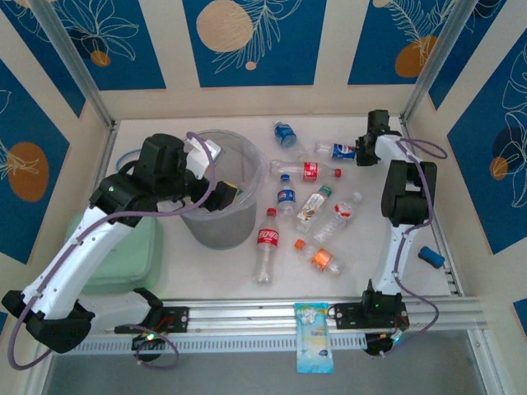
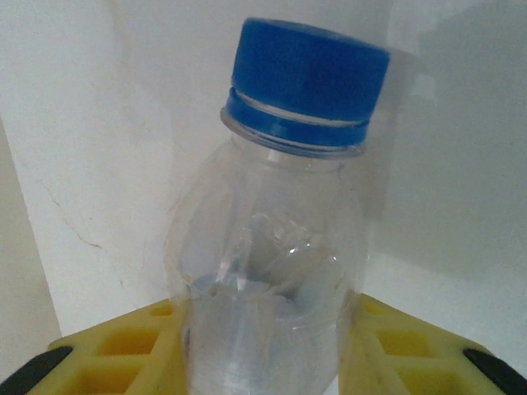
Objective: Put the plastic bottles in the bin
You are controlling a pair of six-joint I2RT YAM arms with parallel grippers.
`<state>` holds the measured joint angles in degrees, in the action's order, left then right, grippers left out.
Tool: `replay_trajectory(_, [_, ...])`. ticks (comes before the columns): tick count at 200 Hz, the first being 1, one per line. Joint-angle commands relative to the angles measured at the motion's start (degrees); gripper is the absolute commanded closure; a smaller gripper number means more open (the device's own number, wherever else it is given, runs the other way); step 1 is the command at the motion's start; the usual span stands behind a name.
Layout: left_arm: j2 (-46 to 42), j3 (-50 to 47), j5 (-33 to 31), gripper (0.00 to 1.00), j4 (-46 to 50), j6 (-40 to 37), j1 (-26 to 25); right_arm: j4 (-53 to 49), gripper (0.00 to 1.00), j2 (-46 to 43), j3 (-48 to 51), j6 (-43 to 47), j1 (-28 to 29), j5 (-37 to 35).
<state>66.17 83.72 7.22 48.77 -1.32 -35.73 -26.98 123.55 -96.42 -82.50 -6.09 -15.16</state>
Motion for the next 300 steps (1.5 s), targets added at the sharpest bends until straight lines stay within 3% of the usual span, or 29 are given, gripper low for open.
replay_trajectory(1, [0.5, 0.0, -0.8, 0.05, -0.8, 1.2, 0.1, -2.9, 0.65, -6.0, -4.5, 6.5, -1.7, -0.4])
replay_trajectory(18, [0.7, 0.0, -0.2, 0.05, -1.0, 2.1, 0.1, -2.1, 0.69, -10.3, -3.8, 10.6, -3.1, 0.5])
replay_trajectory(53, [0.0, -0.2, 2.7, 0.04, -2.0, 5.9, 0.1, 5.9, 0.93, -22.5, 4.8, 25.8, -4.4, 5.7])
replay_trajectory(79, [-1.1, 0.0, 6.4, 0.03, -4.0, 7.7, 0.1, 14.4, 0.94, -33.8, 13.7, 34.2, -4.2, 13.1])
replay_trajectory(112, [-1.9, 1.1, 11.4, 0.03, -7.0, 9.9, 0.2, 16.1, 0.94, -44.7, 18.1, 39.5, -2.8, 23.6])
replay_trajectory(157, [-1.9, 0.3, 25.3, 0.00, -14.7, 10.9, 0.1, 17.5, 0.95, -55.1, 20.4, 49.2, 4.1, 41.3])
replay_trajectory(213, [0.9, 0.7, 32.5, 0.00, -19.4, 12.5, 0.1, 13.8, 0.95, -57.3, 17.0, 57.4, 14.5, 57.0])
replay_trajectory(249, [2.5, -0.5, 34.7, 0.00, -24.1, 14.7, 0.0, 11.7, 0.96, -56.0, 14.7, 63.5, 21.1, 58.1])
replay_trajectory(300, [5.4, -2.3, 36.4, 0.01, -33.8, 20.5, -1.3, 14.1, 0.96, -55.4, 14.0, 63.6, 26.4, 58.4])
